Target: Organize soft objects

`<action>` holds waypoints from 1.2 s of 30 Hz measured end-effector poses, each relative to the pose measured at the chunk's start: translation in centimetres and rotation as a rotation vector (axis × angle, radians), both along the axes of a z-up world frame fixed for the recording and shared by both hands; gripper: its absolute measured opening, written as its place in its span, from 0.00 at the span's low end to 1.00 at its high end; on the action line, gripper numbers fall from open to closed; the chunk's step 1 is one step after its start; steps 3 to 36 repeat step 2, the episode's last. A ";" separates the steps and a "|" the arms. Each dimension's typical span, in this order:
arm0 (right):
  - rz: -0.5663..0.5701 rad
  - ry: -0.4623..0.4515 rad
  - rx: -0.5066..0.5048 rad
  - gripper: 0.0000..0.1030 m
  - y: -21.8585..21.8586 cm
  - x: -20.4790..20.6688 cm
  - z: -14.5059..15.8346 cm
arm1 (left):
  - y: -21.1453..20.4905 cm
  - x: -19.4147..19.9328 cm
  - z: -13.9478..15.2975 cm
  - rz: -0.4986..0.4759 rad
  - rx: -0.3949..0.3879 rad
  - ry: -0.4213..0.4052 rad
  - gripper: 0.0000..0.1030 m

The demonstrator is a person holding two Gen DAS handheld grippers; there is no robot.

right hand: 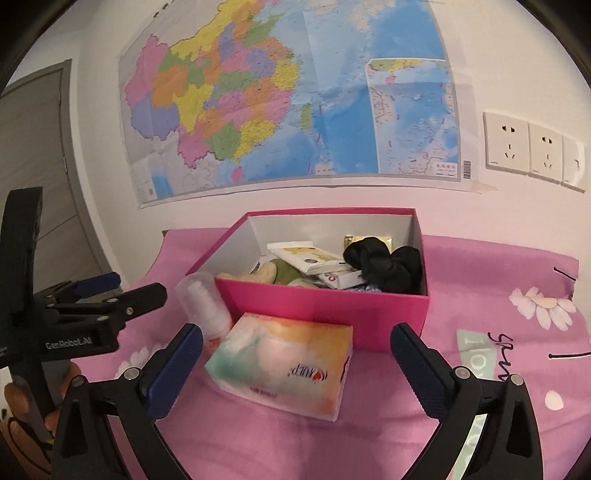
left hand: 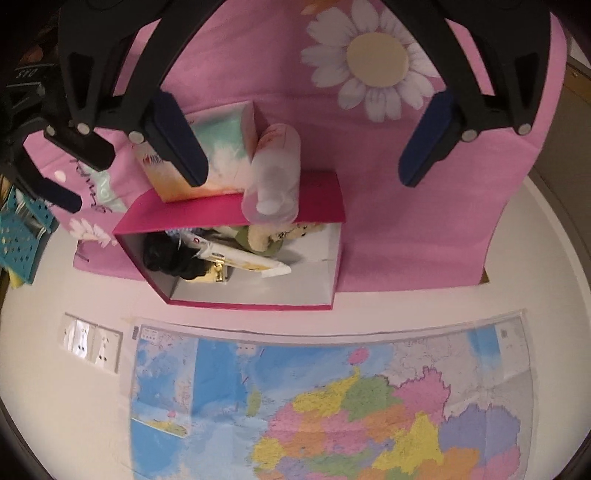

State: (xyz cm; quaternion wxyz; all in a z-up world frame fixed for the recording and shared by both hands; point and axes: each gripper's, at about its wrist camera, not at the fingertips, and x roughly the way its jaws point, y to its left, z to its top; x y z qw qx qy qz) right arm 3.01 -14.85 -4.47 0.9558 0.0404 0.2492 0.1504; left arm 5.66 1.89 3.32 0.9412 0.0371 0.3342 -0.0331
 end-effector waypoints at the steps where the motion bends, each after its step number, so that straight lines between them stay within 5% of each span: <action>1: -0.004 0.001 -0.010 1.00 0.2 -0.3 -0.1 | -0.2 -0.2 -0.1 0.002 0.008 -0.003 1.00; 36: -0.005 -0.001 -0.017 1.00 0.3 -0.5 -0.2 | -0.3 -0.5 -0.2 -0.008 0.009 -0.002 1.00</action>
